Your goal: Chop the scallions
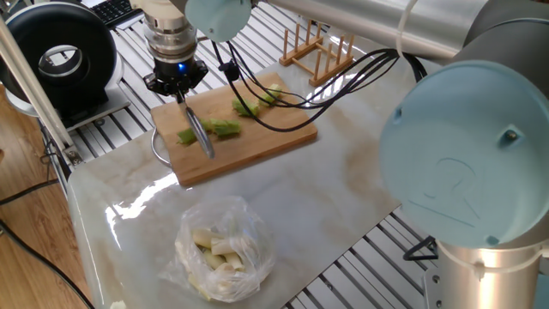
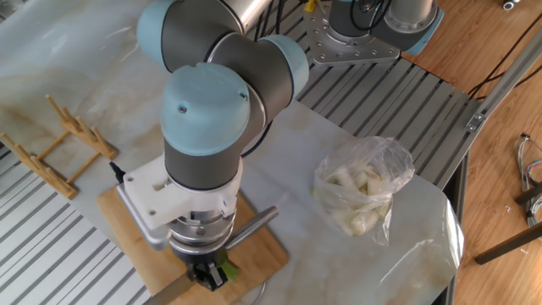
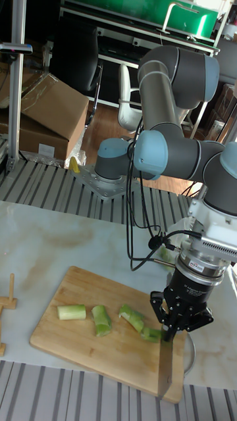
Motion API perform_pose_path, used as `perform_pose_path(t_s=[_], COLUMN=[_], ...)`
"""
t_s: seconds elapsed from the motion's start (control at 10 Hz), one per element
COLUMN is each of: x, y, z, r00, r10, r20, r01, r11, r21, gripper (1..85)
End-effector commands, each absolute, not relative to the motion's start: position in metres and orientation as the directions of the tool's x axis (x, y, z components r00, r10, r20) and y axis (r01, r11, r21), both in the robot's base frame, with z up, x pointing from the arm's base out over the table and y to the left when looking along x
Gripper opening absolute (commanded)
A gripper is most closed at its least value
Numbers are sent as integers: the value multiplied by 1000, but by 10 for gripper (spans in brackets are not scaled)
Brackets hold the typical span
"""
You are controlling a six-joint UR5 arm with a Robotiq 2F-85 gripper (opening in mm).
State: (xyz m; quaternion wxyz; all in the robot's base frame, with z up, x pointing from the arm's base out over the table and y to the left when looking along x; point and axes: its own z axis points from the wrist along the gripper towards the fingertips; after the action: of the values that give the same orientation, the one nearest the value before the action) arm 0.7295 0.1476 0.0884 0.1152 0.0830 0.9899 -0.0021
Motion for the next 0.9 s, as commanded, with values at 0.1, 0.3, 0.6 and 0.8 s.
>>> perform_pose_path(t_s=[0.1,0.3,0.6,0.8], x=[736,746,760,760], y=[146,152,151,146], z=[87,88,93,93], r00=[-972,-963,-945,-943], r10=[-13,-44,-113,-134], r20=[-236,-265,-306,-304], r01=[-9,-44,-108,-124], r11=[1000,999,994,991], r21=[-19,-5,-32,-53], gripper=[10,10,10,10])
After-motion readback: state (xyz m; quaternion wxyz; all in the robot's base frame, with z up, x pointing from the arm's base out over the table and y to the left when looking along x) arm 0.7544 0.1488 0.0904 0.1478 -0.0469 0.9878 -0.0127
